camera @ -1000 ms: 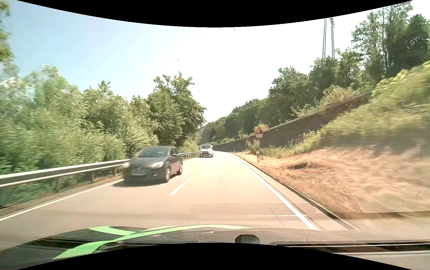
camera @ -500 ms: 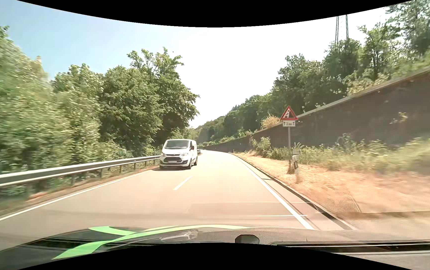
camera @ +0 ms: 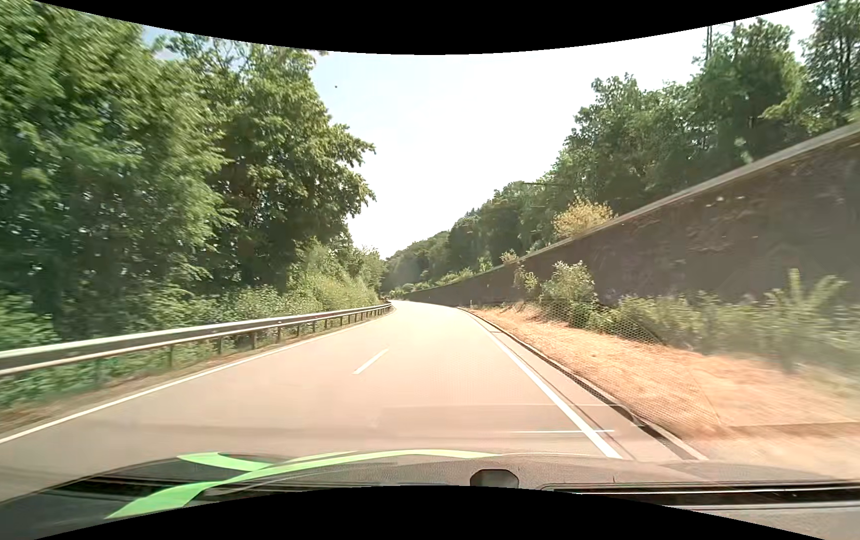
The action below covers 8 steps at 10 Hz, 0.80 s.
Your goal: Follow the waypoints while adhering to traffic rules and regulations
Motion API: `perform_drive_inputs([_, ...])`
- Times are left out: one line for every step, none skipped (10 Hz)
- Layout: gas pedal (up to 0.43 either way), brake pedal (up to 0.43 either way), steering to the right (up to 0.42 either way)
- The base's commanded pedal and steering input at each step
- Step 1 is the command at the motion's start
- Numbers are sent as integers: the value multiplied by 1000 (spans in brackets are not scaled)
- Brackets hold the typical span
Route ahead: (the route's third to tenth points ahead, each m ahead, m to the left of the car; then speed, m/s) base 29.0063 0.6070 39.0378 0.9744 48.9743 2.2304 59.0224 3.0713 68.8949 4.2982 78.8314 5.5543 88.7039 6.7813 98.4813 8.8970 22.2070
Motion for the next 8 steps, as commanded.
perform_drive_inputs([220, 0, -6])
perform_drive_inputs([228, 0, -7])
perform_drive_inputs([240, 0, -9])
perform_drive_inputs([240, 0, -11])
perform_drive_inputs([240, 0, -11])
perform_drive_inputs([228, 0, -11])
perform_drive_inputs([220, 0, -12])
perform_drive_inputs([220, 0, -13])
